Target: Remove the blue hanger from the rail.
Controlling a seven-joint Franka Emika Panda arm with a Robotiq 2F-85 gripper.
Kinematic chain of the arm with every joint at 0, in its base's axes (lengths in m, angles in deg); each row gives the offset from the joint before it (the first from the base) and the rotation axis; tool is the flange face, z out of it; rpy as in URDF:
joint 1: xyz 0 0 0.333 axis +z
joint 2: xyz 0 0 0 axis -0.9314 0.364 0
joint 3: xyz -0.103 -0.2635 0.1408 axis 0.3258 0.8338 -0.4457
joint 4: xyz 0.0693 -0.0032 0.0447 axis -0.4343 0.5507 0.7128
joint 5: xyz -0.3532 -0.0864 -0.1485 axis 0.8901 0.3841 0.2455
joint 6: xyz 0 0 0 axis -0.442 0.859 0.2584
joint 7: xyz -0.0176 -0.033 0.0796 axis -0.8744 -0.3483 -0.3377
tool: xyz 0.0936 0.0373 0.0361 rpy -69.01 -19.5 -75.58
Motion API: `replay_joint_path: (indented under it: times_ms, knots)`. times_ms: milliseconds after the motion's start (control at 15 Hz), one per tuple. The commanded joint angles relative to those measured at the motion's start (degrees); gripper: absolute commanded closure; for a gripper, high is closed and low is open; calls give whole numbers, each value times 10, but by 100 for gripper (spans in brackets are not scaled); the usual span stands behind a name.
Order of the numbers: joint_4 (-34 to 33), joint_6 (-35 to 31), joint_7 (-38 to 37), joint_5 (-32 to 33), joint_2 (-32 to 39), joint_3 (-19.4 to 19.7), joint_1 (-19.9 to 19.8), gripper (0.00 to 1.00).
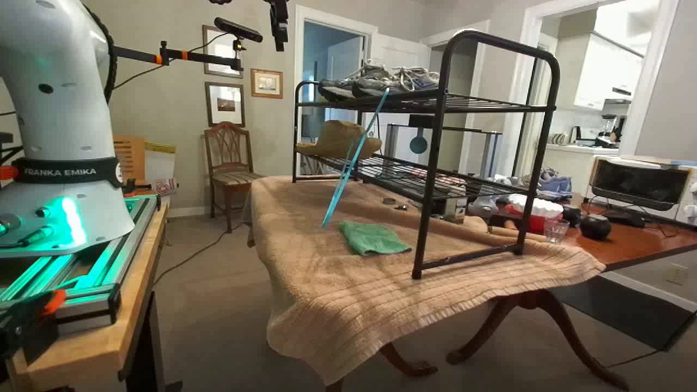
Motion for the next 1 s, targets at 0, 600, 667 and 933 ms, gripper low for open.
replay_joint_path:
  times_ms: [0, 600, 667, 933]
  knots:
    - [-1, 1, -5, 6, 3, 9, 12, 0]
    - [31, -15, -72, 14, -12, 71, -51, 0]
    - [34, -15, -86, 13, -12, 77, -61, 0]
    - [72, -48, -149, 19, -9, 98, -98, 0]
